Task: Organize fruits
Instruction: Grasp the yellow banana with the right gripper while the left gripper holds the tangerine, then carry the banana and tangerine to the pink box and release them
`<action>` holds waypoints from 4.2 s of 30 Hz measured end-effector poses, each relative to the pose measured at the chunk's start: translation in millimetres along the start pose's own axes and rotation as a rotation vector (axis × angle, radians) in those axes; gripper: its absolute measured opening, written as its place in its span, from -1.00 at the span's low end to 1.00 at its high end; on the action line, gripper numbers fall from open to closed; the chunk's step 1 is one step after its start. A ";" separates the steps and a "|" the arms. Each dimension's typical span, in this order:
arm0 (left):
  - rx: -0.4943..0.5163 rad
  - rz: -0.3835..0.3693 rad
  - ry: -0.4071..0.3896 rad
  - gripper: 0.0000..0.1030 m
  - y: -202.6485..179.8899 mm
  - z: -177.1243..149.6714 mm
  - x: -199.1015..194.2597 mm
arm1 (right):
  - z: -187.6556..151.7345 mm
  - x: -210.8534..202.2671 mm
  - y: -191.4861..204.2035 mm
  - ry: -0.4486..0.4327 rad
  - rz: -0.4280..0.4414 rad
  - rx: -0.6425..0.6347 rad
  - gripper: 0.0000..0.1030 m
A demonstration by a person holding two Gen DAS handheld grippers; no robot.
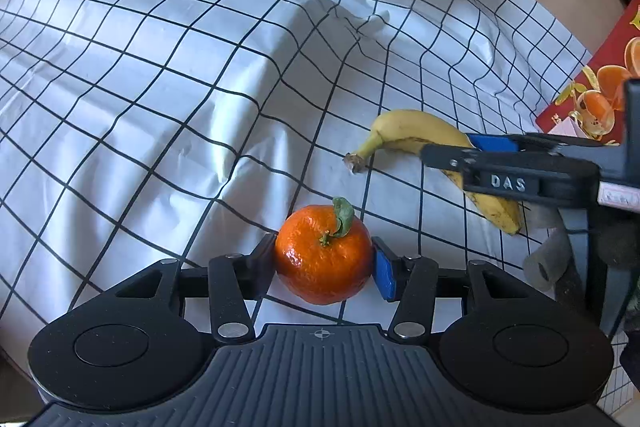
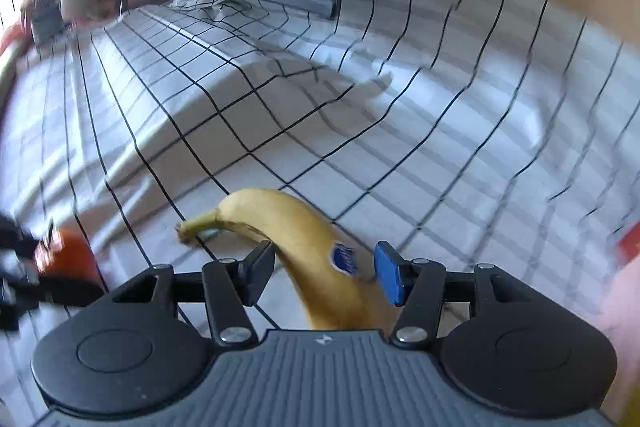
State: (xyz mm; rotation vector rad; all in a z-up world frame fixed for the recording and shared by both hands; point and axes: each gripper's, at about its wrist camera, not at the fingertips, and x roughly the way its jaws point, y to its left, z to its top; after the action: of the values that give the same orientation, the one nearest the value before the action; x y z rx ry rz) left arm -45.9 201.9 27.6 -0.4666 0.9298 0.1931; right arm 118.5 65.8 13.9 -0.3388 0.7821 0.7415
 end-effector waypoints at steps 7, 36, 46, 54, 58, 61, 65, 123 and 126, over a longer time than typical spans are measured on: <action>-0.001 -0.022 0.015 0.06 -0.5 6.3 4.5 | -11.8 -5.3 -4.6 0.017 0.022 0.053 -0.17; 0.144 -0.089 0.050 0.06 -43.2 9.7 23.4 | -55.5 -62.8 -46.2 -0.111 -0.101 0.333 -0.01; 0.126 -0.107 0.035 0.06 -39.4 8.1 22.9 | -41.1 -39.8 -51.9 -0.083 -0.022 0.343 -0.01; 0.125 -0.119 0.028 0.06 -37.4 6.6 20.9 | -37.4 -27.5 -57.6 -0.059 -0.034 0.337 -0.01; 0.119 -0.122 0.027 0.06 -37.7 6.7 20.6 | -37.9 -31.0 -58.5 -0.061 -0.058 0.337 -0.01; 0.116 -0.127 0.026 0.06 -37.1 6.1 20.1 | -38.3 -43.5 -56.8 -0.104 -0.079 0.340 -0.01; 0.115 -0.132 0.026 0.06 -35.4 6.5 20.1 | -33.4 -55.2 -42.2 -0.128 -0.013 0.276 -0.01; 0.232 -0.085 -0.040 0.05 -50.0 -0.4 20.8 | -72.2 -136.2 -24.8 -0.226 -0.091 0.329 -0.30; 0.291 -0.080 -0.036 0.04 -62.1 -4.6 18.3 | -85.7 -161.0 -31.0 -0.262 -0.106 0.374 -0.30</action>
State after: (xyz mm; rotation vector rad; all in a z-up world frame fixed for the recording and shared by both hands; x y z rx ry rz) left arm -16.3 144.1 29.3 -0.2298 0.8850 -0.0073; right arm 19.6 -77.9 75.5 0.0539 0.6321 0.5130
